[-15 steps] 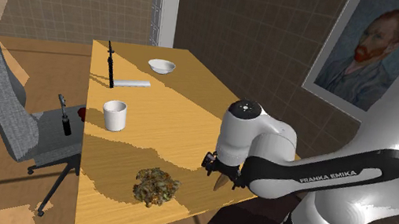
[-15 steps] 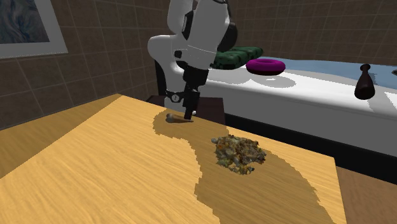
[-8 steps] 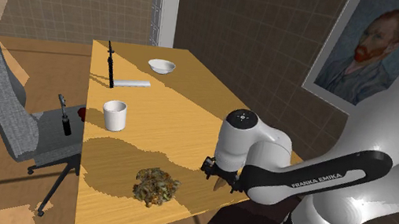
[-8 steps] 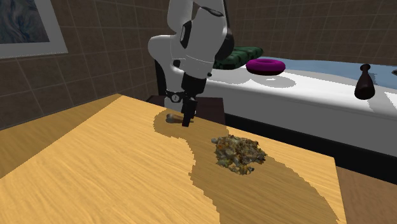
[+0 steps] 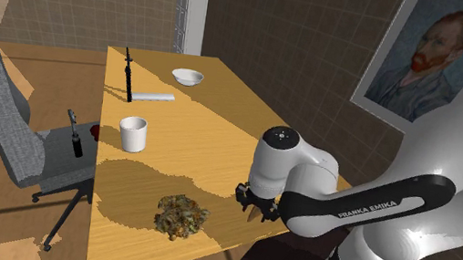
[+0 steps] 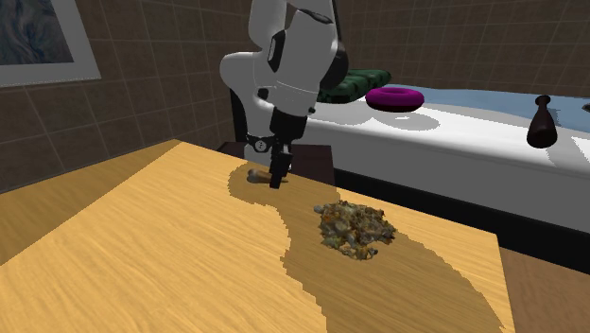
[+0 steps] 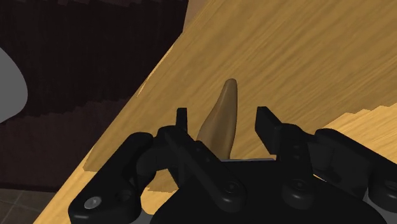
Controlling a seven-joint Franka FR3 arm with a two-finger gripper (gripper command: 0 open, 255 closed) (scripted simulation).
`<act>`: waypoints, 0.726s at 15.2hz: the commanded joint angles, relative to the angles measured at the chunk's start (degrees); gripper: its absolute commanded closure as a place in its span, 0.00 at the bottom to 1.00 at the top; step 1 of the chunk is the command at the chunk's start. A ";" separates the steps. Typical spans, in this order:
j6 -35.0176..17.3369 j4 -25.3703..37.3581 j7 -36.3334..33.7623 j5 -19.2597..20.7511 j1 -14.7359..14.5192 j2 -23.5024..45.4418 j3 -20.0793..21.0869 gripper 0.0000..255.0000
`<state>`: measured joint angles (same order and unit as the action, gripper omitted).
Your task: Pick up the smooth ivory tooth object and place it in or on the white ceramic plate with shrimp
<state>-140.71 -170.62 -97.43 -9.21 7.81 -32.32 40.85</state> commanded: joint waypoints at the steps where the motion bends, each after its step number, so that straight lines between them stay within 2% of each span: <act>1: 0.09 -0.26 -0.02 -0.07 -0.03 0.18 0.06 1.00; 6: 0.72 -0.51 -0.01 -0.55 -0.81 -0.61 -0.15 1.00; 7: 0.07 -0.25 -0.02 -0.03 -0.02 0.20 0.04 1.00; 11: 5.10 0.74 1.66 -0.72 -1.82 -3.87 -2.33 1.00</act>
<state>-136.96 -169.99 -96.20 -9.69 6.56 -35.05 39.14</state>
